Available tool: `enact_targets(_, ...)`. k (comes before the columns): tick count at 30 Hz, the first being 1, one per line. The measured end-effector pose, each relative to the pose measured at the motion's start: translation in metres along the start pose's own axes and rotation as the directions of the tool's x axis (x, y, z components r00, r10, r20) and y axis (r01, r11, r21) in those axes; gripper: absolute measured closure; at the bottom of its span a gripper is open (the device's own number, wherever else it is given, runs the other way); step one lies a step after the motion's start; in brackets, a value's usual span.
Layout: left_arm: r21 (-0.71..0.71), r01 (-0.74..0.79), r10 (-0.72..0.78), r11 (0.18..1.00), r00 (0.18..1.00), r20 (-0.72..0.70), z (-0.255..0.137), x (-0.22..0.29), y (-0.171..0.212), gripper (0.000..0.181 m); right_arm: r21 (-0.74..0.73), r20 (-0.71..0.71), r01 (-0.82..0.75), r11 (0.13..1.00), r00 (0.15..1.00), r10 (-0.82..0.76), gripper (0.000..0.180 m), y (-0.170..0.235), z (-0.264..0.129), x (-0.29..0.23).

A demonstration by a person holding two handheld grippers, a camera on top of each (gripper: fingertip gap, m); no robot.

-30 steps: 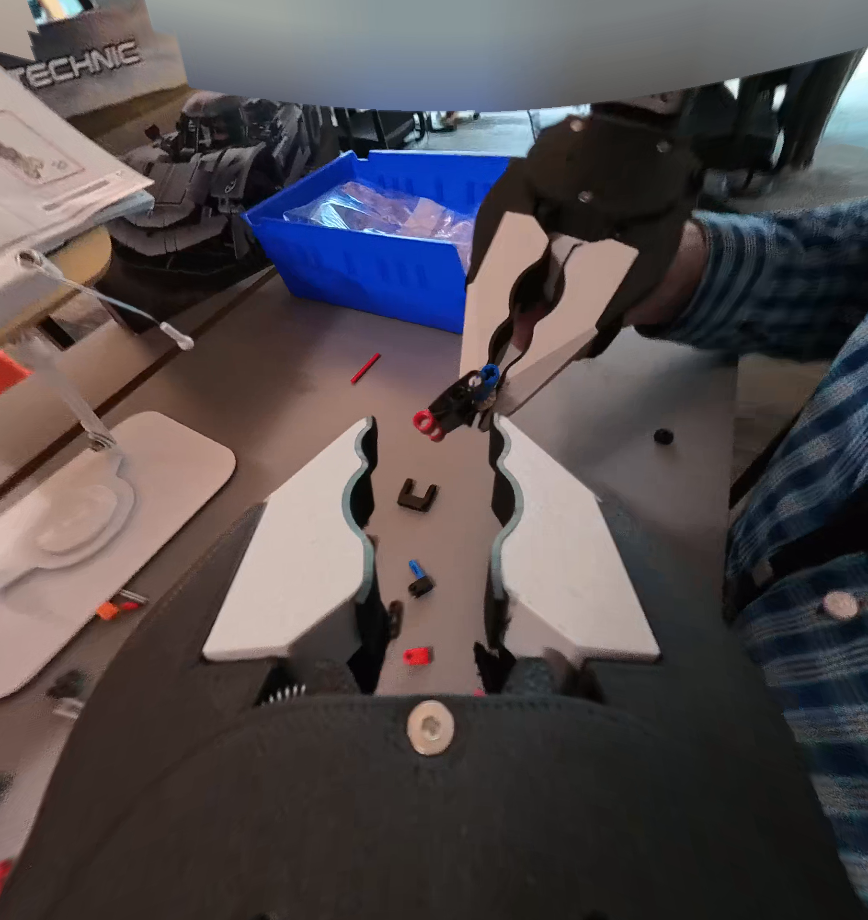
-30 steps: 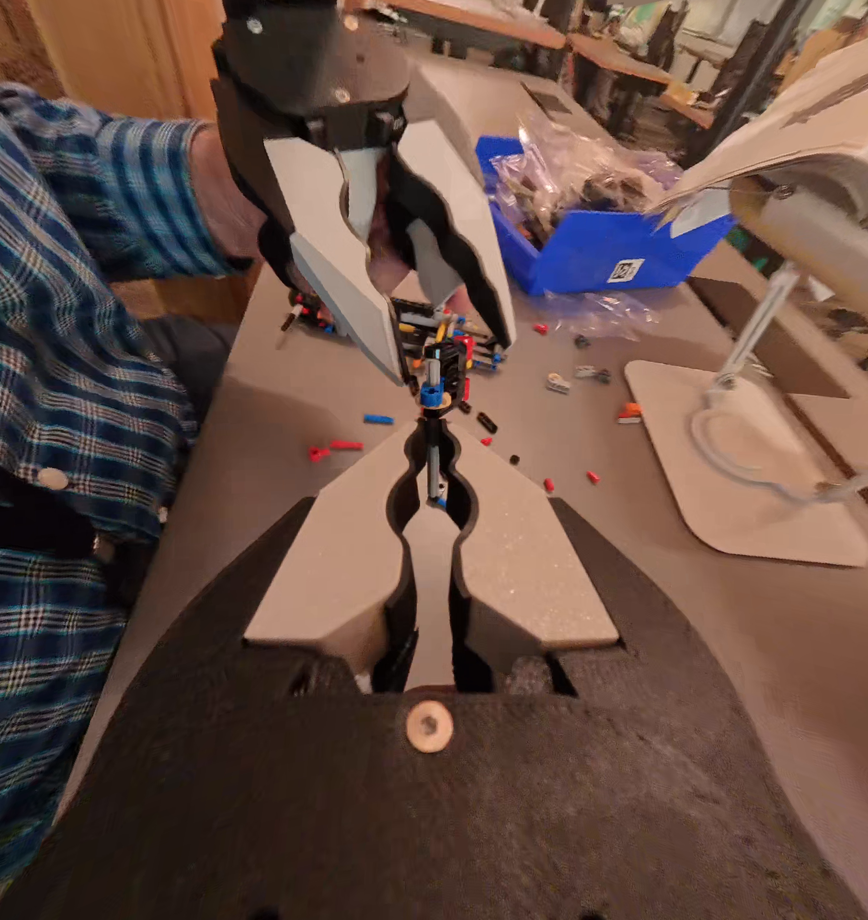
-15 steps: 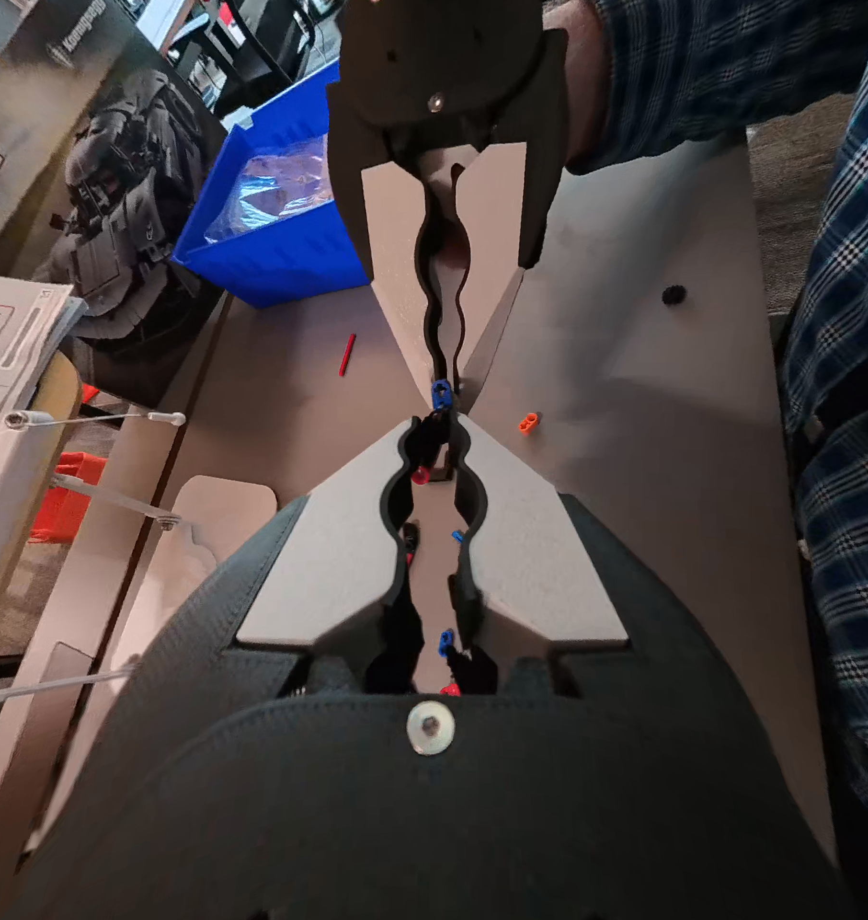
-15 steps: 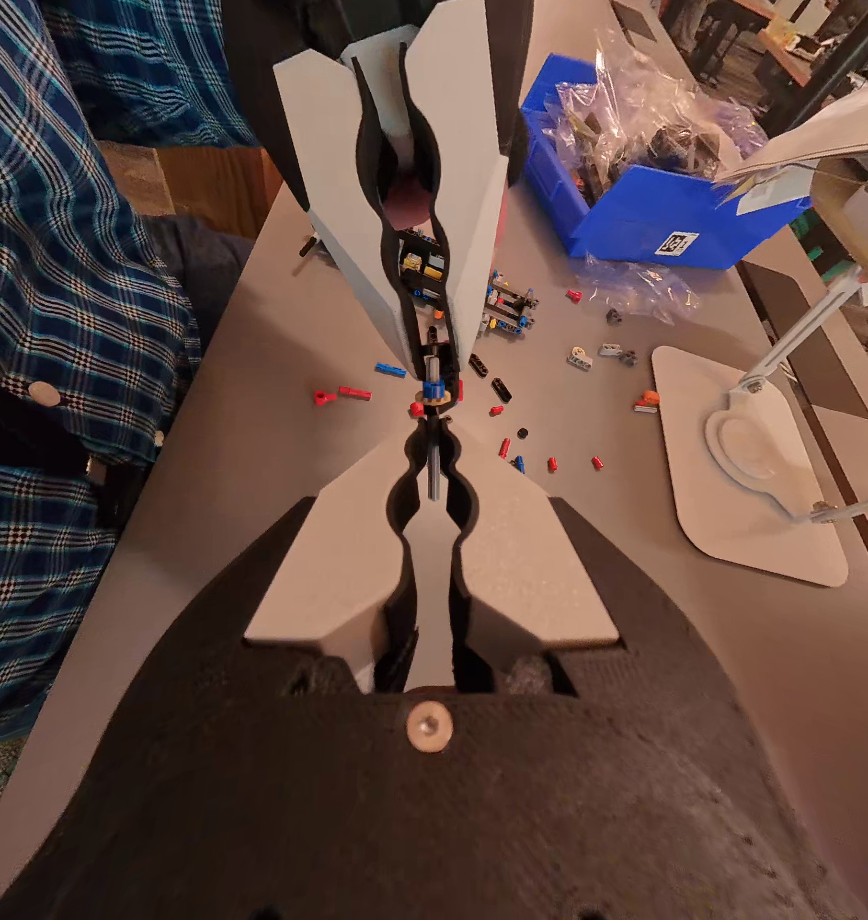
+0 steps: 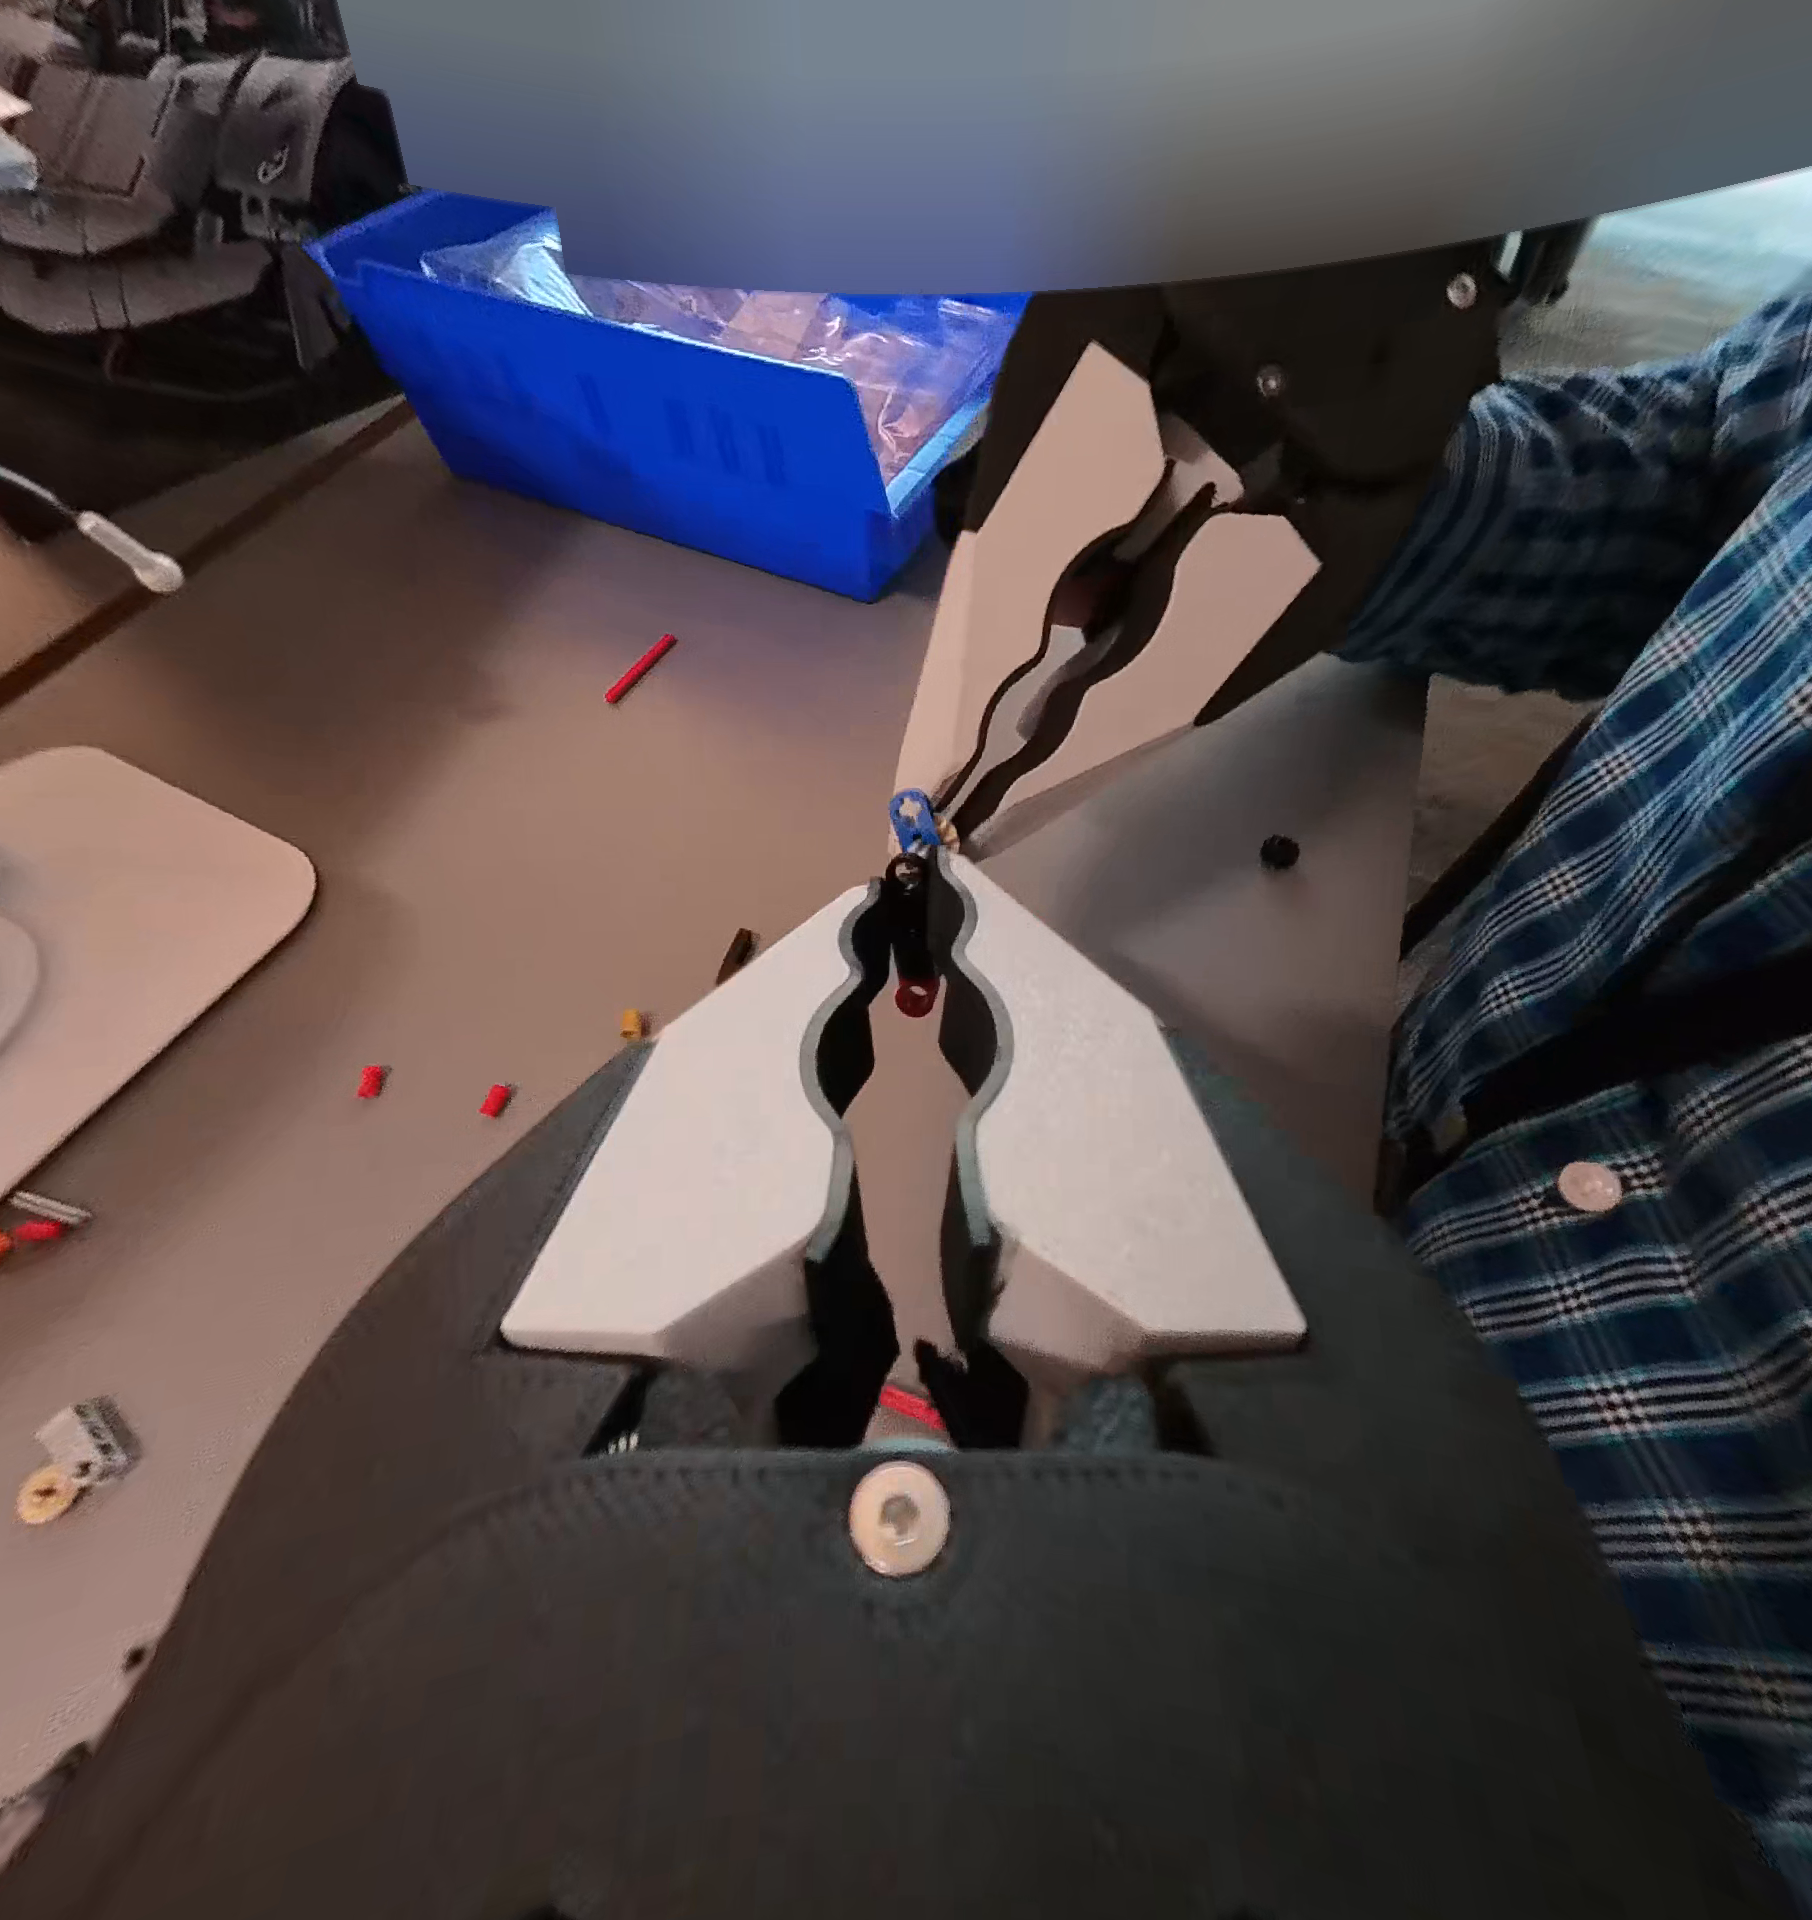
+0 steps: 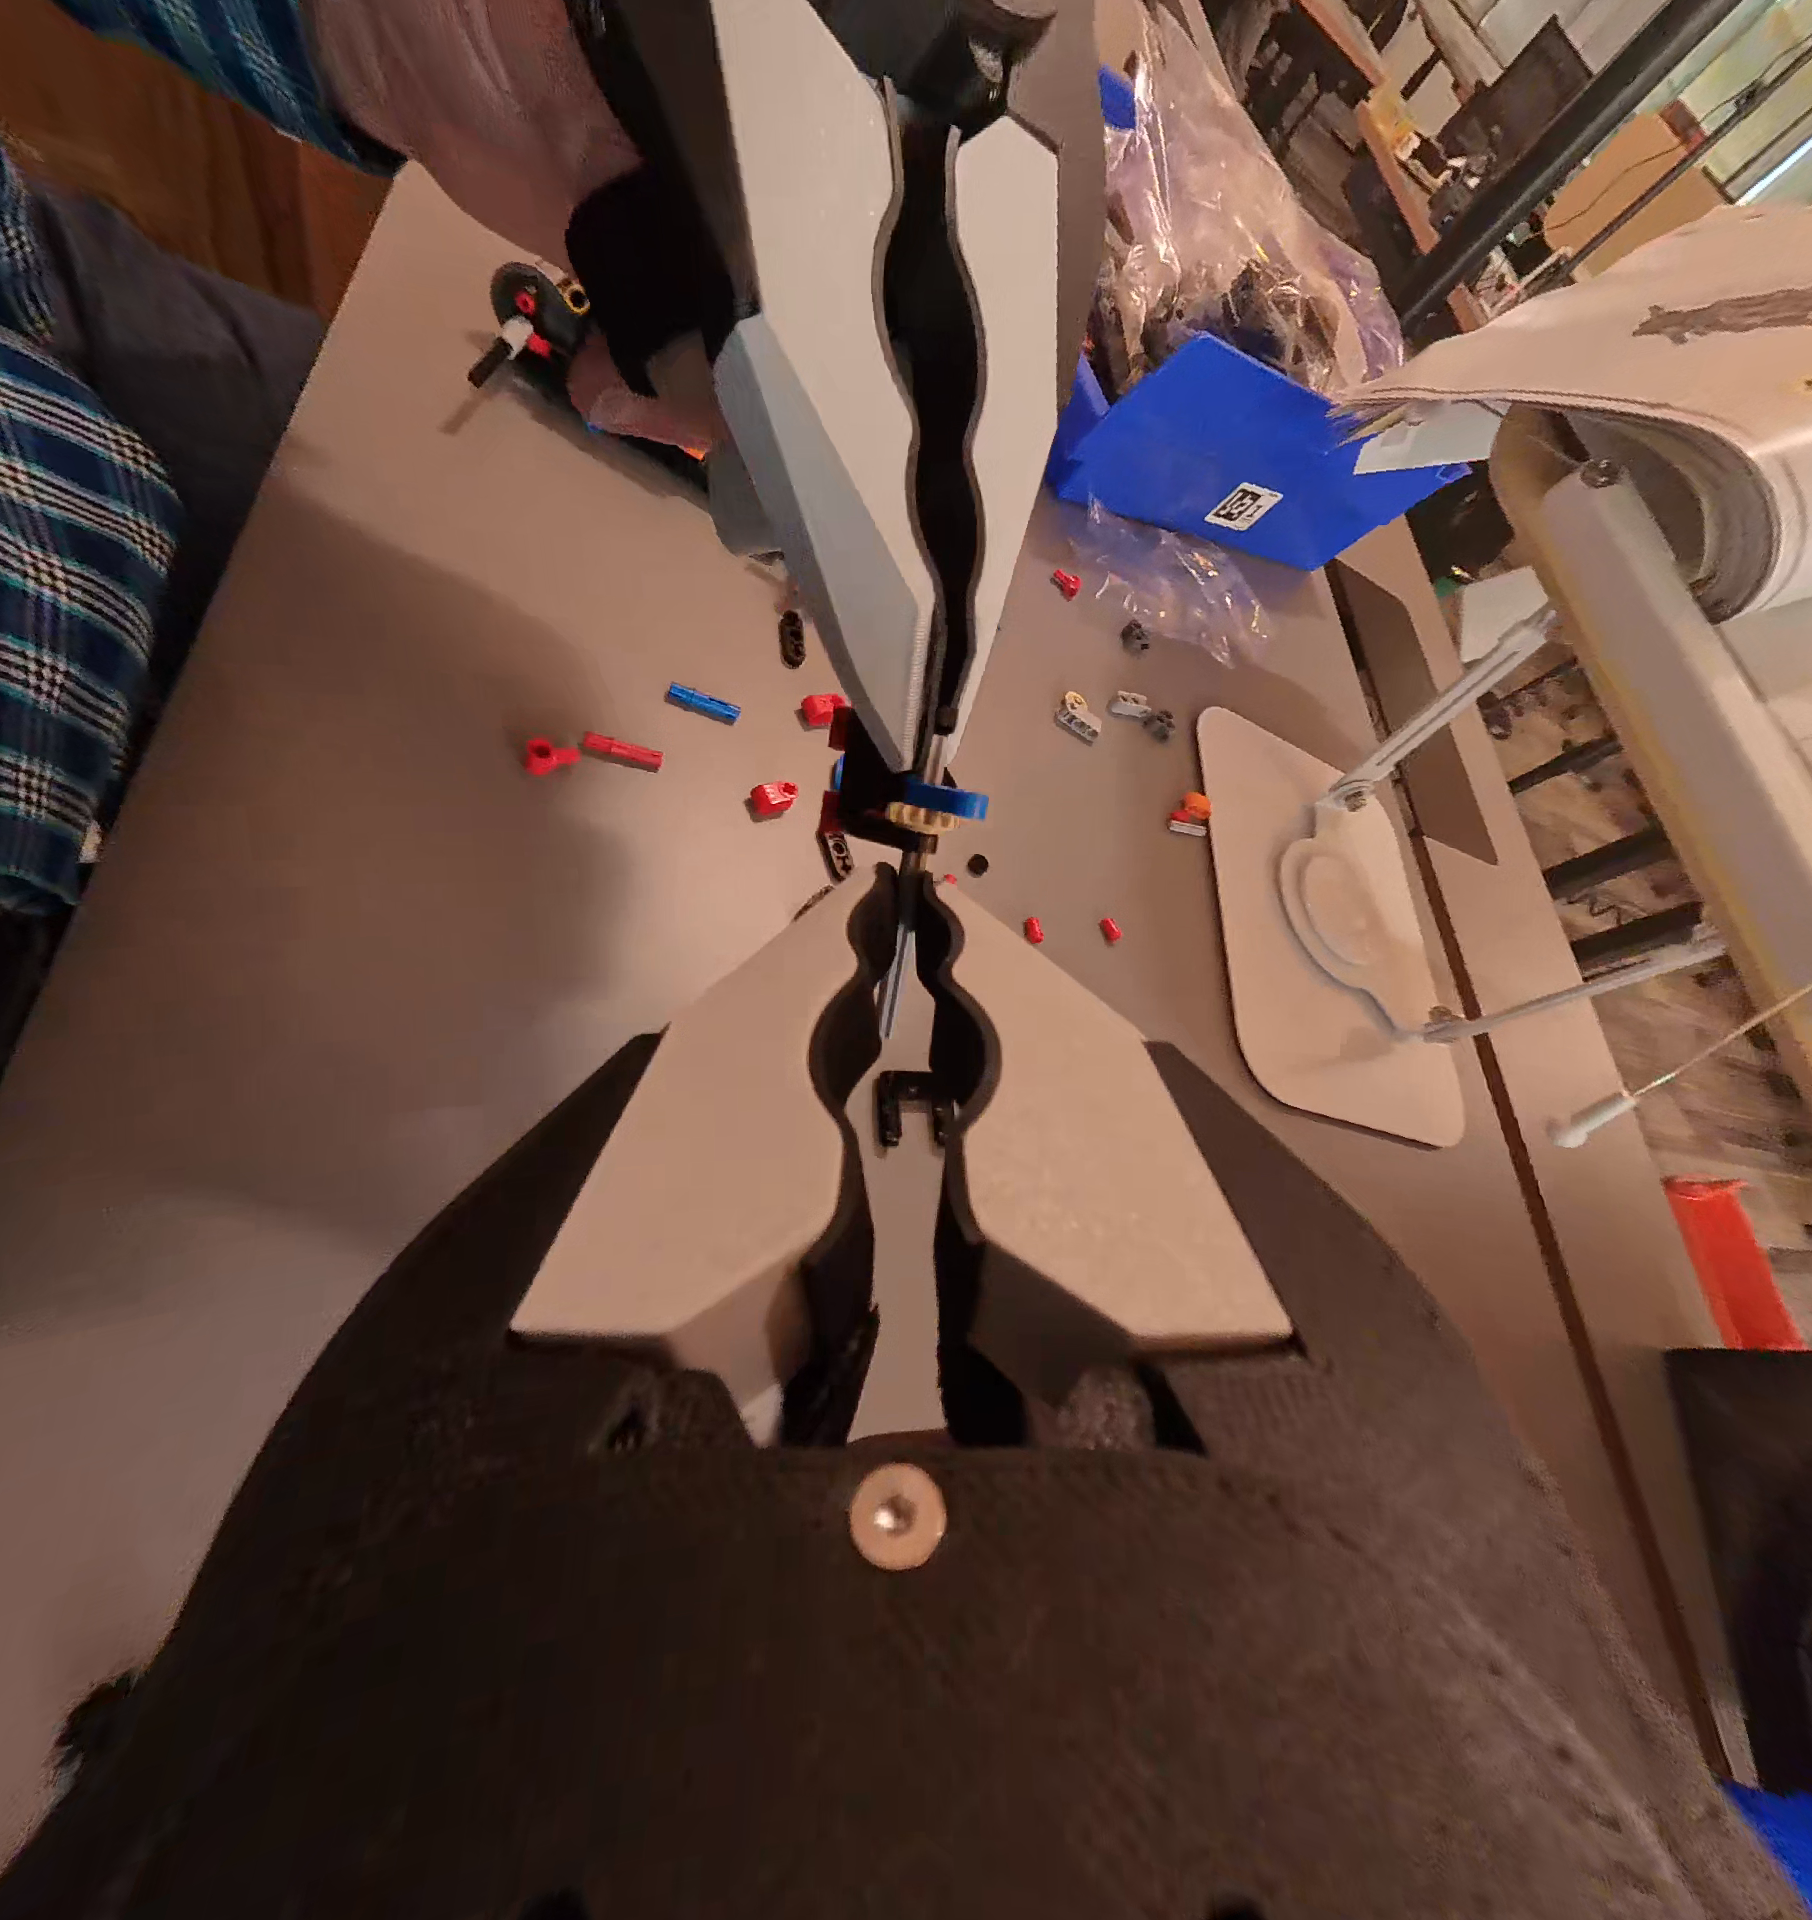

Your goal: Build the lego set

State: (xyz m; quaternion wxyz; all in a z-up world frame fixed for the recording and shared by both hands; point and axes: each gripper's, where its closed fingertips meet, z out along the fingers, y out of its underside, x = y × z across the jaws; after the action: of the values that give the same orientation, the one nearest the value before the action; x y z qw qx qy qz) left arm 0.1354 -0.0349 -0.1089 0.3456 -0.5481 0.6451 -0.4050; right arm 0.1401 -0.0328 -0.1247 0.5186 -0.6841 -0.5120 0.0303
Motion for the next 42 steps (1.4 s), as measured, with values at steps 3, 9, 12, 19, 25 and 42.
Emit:
enact_targets(3, 0.009, 0.065, -0.066, 0.998, 0.998, 0.008, 0.001, -0.003, 0.001, 0.176, -0.029, -0.03, 0.008, 1.0, 1.0, -0.009, 0.18, 0.003, 0.001, 0.002)
enact_targets(9, 0.013, 0.135, -0.135, 0.991, 0.991, -0.004, 0.005, -0.002, 0.003, 0.177, -0.066, -0.057, 0.039, 0.997, 0.997, -0.042, 0.18, 0.007, -0.001, 0.001)
enact_targets(12, 0.006, 0.146, -0.146, 0.989, 0.989, -0.023, 0.005, 0.0, 0.002, 0.177, -0.06, -0.045, 0.065, 0.996, 0.997, -0.068, 0.18, 0.007, -0.002, 0.0)
enact_targets(19, 0.039, 0.253, -0.248, 0.967, 0.964, -0.097, 0.006, 0.002, 0.0, 0.177, -0.05, 0.005, 0.134, 0.99, 0.991, -0.134, 0.18, 0.007, -0.008, 0.001)
enact_targets(25, 0.066, 0.304, -0.296, 0.95, 0.949, -0.11, 0.007, -0.001, -0.003, 0.177, -0.031, 0.009, 0.086, 0.996, 0.996, -0.086, 0.18, 0.007, -0.009, 0.004)
enact_targets(42, -0.114, -0.341, 0.36, 0.933, 0.883, 0.303, 0.009, -0.009, -0.003, 0.176, 0.176, 0.215, -0.67, 0.721, 0.741, 0.636, 0.154, -0.011, -0.01, 0.022)
